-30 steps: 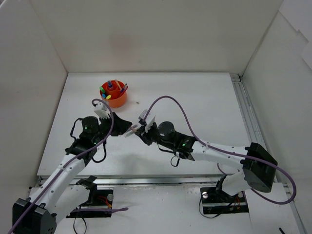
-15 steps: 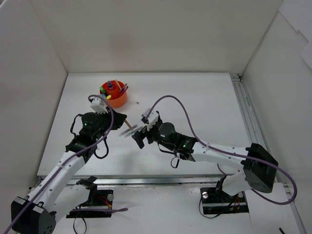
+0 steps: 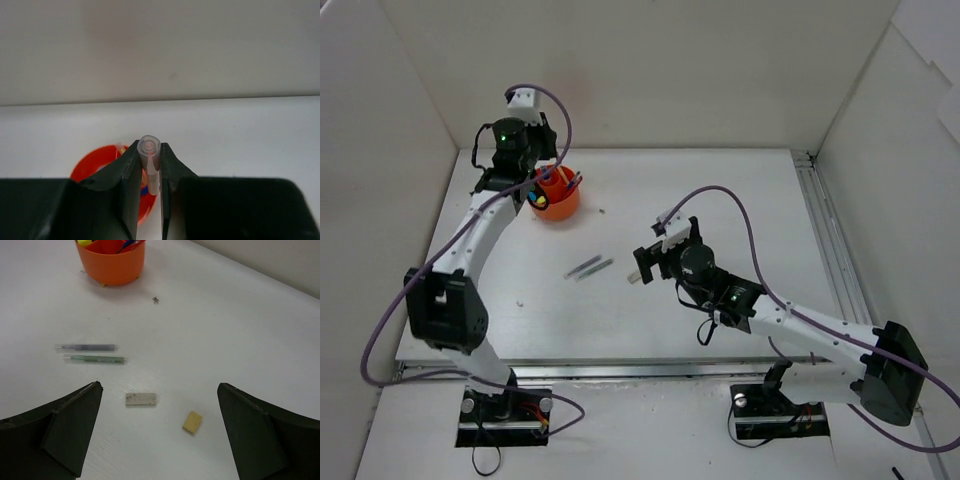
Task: Sort the stationery into containers
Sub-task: Place the pen in the storage box.
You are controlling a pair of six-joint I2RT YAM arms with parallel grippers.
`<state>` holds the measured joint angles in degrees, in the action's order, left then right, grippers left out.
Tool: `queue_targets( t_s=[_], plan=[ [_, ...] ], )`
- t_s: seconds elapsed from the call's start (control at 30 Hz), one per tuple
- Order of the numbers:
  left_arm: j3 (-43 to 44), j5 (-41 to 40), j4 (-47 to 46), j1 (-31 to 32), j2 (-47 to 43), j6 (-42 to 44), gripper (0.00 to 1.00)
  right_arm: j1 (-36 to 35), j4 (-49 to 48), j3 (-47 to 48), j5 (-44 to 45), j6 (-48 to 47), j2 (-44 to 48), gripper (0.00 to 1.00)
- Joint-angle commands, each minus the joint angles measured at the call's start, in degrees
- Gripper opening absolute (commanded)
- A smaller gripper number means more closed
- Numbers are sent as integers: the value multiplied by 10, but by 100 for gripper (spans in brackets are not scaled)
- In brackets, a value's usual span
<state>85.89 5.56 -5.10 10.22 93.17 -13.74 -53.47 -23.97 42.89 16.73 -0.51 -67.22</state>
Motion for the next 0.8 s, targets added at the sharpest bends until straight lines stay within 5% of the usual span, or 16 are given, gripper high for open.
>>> queue_targets(
  t_s=[0.0, 0.13, 0.33, 0.77],
  plan=[
    [106, 17, -41, -15, 75, 59, 0, 27, 23, 6, 22, -6, 17, 98],
    [227, 66, -28, -22, 178, 71, 0, 63, 11, 3, -16, 2, 9, 98],
    [380, 31, 39, -27, 301, 107, 0, 103, 9, 8, -57, 29, -14, 98],
    [257, 16, -20, -33, 298, 67, 0, 160, -1, 26, -119, 50, -75, 98]
  ],
)
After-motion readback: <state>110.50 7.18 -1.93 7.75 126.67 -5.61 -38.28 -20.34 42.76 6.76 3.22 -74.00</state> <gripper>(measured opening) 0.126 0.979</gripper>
